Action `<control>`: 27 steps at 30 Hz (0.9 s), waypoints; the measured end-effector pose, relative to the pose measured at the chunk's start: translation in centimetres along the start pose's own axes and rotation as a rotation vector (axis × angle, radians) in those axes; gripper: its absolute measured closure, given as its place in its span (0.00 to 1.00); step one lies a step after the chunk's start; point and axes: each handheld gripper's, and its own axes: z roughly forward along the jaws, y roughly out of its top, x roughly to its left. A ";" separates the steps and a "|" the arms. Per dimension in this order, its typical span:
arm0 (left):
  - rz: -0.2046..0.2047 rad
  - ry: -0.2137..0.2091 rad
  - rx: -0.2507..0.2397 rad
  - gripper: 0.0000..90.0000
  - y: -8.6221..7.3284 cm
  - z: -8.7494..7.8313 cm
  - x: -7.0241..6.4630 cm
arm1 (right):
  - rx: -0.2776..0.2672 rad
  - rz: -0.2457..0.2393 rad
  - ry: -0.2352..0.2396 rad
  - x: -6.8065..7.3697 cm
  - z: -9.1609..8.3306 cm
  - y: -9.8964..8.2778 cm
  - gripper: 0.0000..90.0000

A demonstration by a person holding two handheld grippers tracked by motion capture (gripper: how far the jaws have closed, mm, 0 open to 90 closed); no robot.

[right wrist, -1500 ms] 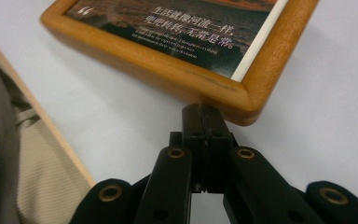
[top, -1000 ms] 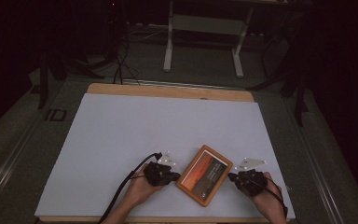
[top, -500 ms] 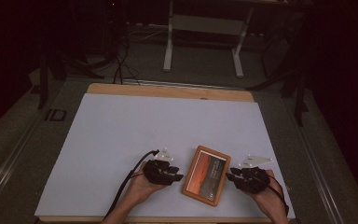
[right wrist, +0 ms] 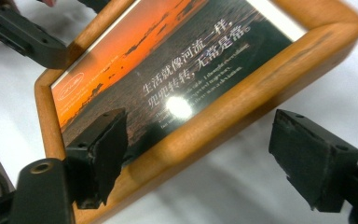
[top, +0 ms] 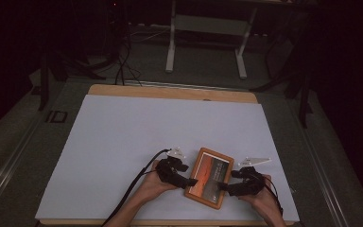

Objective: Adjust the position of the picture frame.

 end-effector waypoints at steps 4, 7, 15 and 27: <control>-0.039 -0.053 0.008 0.34 0.2 0.8 0.5 | 0.006 0.019 0.041 -0.1 0.7 0.0 0.21; -0.049 -0.108 0.024 0.43 0.2 1.1 0.6 | 0.015 0.027 0.073 -0.2 0.9 -0.1 0.25; -0.084 -0.122 0.034 0.49 0.3 0.5 0.8 | 0.006 0.070 0.112 -0.7 0.3 -0.2 0.39; -0.052 -0.058 -0.020 0.67 -0.6 -3.0 -0.2 | -0.084 0.075 0.156 -0.1 -0.9 1.2 0.60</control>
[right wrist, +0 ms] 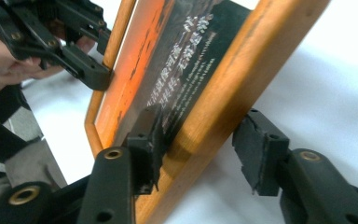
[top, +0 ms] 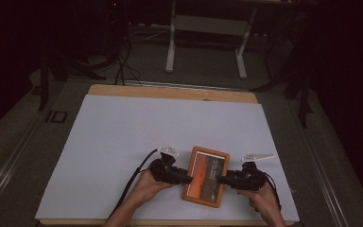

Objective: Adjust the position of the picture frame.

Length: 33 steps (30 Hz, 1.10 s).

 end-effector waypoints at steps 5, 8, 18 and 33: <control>-0.034 -0.012 -0.018 0.70 -0.5 -1.3 -0.1 | -0.023 -0.001 0.024 0.8 0.2 1.0 0.67; -0.053 -0.011 -0.038 0.73 -0.9 -2.1 0.0 | -0.046 -0.004 0.045 1.3 0.3 1.8 0.70; -0.141 -0.030 -0.101 0.76 -2.4 -5.2 1.8 | -0.045 -0.010 0.072 3.2 2.9 4.4 0.71; -0.277 -0.020 -0.157 0.76 -3.6 -6.7 4.9 | -0.046 0.067 0.100 2.3 6.7 6.0 0.70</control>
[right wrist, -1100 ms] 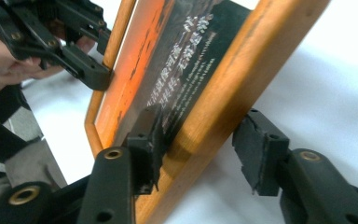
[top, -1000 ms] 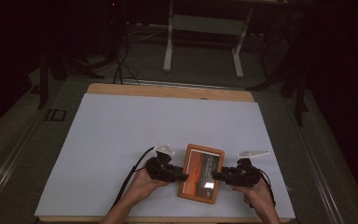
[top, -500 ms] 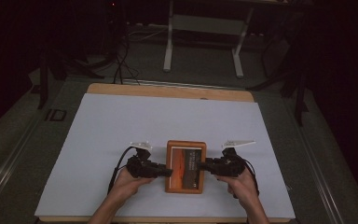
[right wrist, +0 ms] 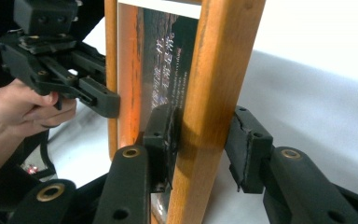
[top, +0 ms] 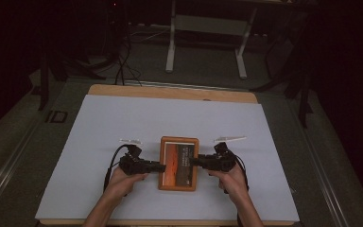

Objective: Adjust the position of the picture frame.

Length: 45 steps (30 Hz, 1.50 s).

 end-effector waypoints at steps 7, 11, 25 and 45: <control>0.018 0.121 0.008 0.72 0.1 0.4 -0.3 | 0.006 0.016 -0.016 -0.7 0.6 0.0 0.67; 0.011 0.156 0.024 0.67 0.2 0.6 0.0 | 0.036 0.031 -0.072 -1.5 1.7 0.0 0.65; 0.041 0.172 0.040 0.54 0.4 1.4 0.6 | 0.049 0.038 -0.089 -2.3 2.2 -0.9 0.59; 0.125 0.322 -0.091 0.52 -0.1 -1.8 -1.3 | -0.002 -0.195 -0.240 0.8 0.6 -0.5 0.53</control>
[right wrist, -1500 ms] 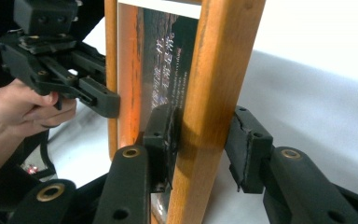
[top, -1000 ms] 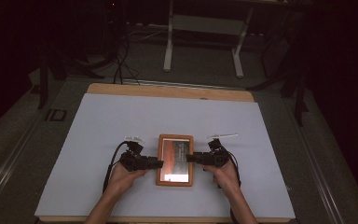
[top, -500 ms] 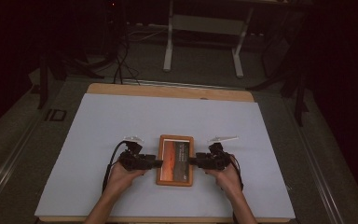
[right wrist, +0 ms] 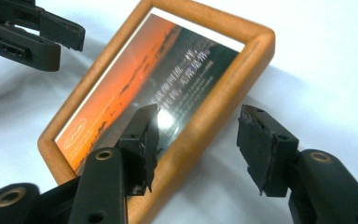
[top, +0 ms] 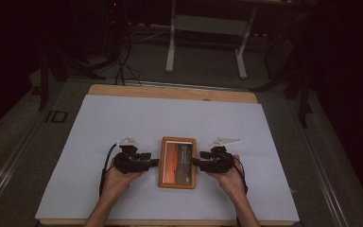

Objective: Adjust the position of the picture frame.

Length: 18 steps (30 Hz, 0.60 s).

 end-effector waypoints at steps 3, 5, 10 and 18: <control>0.019 0.025 -0.007 0.51 0.0 -0.3 -0.3 | -0.005 -0.032 -0.019 0.5 -0.1 0.2 0.53; 0.017 0.024 -0.012 0.51 0.0 -0.4 -0.4 | -0.004 -0.050 -0.028 0.7 -0.1 0.2 0.53; 0.052 0.080 -0.035 0.51 0.0 -1.1 -0.9 | -0.007 -0.075 -0.041 0.8 -0.2 0.3 0.53; 0.064 0.100 -0.083 0.54 0.0 -2.4 -1.1 | -0.017 -0.087 -0.018 1.1 -0.4 0.6 0.60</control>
